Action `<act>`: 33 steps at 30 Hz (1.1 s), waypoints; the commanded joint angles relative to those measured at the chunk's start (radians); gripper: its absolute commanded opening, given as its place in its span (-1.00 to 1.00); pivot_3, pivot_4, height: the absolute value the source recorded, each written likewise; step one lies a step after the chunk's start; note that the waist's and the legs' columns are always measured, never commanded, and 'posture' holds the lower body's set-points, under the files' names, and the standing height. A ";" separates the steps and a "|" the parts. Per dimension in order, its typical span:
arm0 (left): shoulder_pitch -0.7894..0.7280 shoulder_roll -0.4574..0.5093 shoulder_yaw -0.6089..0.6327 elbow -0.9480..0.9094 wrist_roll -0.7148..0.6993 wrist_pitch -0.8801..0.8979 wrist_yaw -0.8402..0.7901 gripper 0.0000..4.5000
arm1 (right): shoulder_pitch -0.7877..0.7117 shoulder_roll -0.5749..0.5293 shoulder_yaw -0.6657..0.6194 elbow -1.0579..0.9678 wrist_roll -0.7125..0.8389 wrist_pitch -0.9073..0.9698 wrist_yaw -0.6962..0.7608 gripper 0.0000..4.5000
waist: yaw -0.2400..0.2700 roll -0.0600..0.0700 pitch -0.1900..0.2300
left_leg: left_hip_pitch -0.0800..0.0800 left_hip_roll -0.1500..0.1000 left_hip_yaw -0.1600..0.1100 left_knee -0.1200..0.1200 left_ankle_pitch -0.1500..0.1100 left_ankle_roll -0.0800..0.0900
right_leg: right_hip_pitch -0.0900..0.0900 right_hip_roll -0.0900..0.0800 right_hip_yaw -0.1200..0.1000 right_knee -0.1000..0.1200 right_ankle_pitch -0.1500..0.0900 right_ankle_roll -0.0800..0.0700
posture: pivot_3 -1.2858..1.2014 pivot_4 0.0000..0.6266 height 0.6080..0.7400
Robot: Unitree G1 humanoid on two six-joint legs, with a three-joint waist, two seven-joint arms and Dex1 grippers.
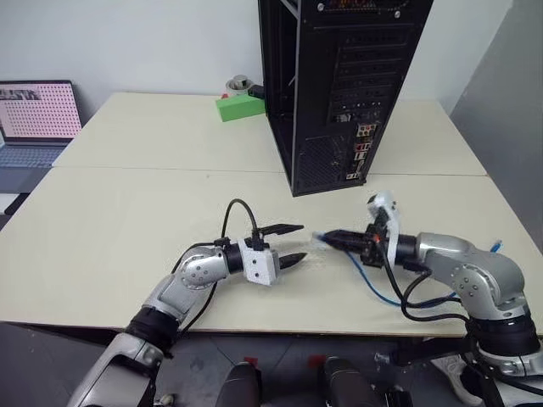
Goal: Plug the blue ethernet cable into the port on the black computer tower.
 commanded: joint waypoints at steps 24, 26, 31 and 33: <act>-0.149 -0.323 0.154 -0.450 -0.168 1.121 0.282 0.29 | -0.355 0.291 -0.107 0.356 -0.347 -0.254 -0.547 -1.00 | -0.002 0.000 0.000 | 0.000 0.000 0.000 -0.001 0.000 0.000 | 0.000 0.000 0.000 -0.001 0.003 -0.005 | 0.03 -0.52 1.00; -0.148 -0.325 0.153 -0.453 -0.168 1.125 0.283 0.29 | -0.362 0.292 -0.104 0.372 -0.352 -0.264 -0.542 -1.00 | -0.002 0.000 0.000 | 0.000 0.000 0.000 -0.001 0.000 0.000 | 0.000 0.000 0.000 -0.001 0.003 -0.005 | 0.03 -0.52 1.00; -0.146 -0.325 0.153 -0.456 -0.166 1.130 0.282 0.29 | -0.370 0.292 -0.097 0.396 -0.359 -0.278 -0.532 -1.00 | -0.002 0.000 0.000 | 0.000 0.000 0.000 -0.001 0.000 0.000 | 0.000 0.000 0.001 -0.001 0.003 -0.005 | 0.03 -0.52 1.00; -0.146 -0.325 0.153 -0.456 -0.165 1.131 0.282 0.29 | -0.373 0.293 -0.097 0.401 -0.361 -0.281 -0.529 -1.00 | -0.002 0.000 0.000 | 0.000 0.000 0.000 -0.001 0.000 0.000 | 0.000 0.000 0.000 -0.001 0.003 -0.005 | 0.03 -0.52 1.00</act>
